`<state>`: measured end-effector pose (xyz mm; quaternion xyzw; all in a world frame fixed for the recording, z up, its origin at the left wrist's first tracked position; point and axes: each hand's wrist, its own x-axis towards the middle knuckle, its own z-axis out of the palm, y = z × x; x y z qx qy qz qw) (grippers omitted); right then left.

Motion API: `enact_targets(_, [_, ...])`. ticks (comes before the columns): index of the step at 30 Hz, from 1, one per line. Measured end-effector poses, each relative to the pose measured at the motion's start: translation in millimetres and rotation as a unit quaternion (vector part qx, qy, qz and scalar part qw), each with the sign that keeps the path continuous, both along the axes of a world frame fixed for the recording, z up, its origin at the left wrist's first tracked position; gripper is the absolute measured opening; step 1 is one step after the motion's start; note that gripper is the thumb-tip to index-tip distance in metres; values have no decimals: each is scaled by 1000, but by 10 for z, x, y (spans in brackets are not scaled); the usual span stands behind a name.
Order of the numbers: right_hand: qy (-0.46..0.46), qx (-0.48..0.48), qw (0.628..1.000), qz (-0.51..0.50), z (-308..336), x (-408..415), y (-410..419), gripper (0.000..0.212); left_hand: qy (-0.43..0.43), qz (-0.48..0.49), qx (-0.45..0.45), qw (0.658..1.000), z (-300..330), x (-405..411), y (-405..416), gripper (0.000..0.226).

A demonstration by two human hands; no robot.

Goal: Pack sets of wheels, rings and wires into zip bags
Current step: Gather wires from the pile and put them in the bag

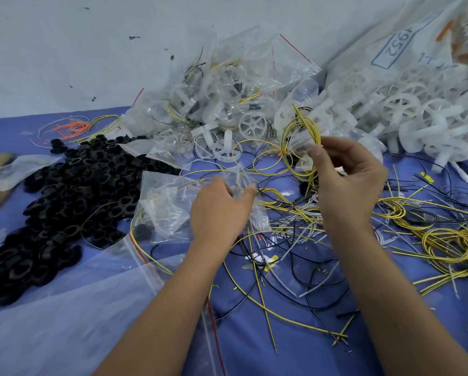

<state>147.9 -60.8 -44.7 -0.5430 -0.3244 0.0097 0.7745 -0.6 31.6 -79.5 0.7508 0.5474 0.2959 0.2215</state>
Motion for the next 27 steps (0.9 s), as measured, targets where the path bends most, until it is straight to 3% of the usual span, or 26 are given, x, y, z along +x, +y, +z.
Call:
enact_targets(2, [-25,5,999,21,-2,-45,3,7,45,1,12,999,0,19,-19,61])
enact_targets(4, [7,9,996,83,7,-93,10,9,80,11,27,996,-5,30,-28,64])
enact_targets(7, [101,12,980,170,7,-153,35,11,79,16,40,996,-13,29,-15,45])
enact_targets(9, [115,-15,979,168,-17,-182,52,9,63,18,37,997,-19,23,7,34])
enact_targets(15, [72,-52,985,151,-77,-245,82,7,74,41,30,996,-9,45,84,46])
enact_targets(18, [50,-81,984,150,-107,-270,99,7,69,41,32,996,-2,26,109,27])
enact_targets(23, [47,-122,975,182,-143,-324,108,6,-20,14,-24,999,-8,-24,184,9])
enact_targets(27, [195,-43,945,258,-71,-319,96,5,-198,-76,-114,971,76,-43,198,23])
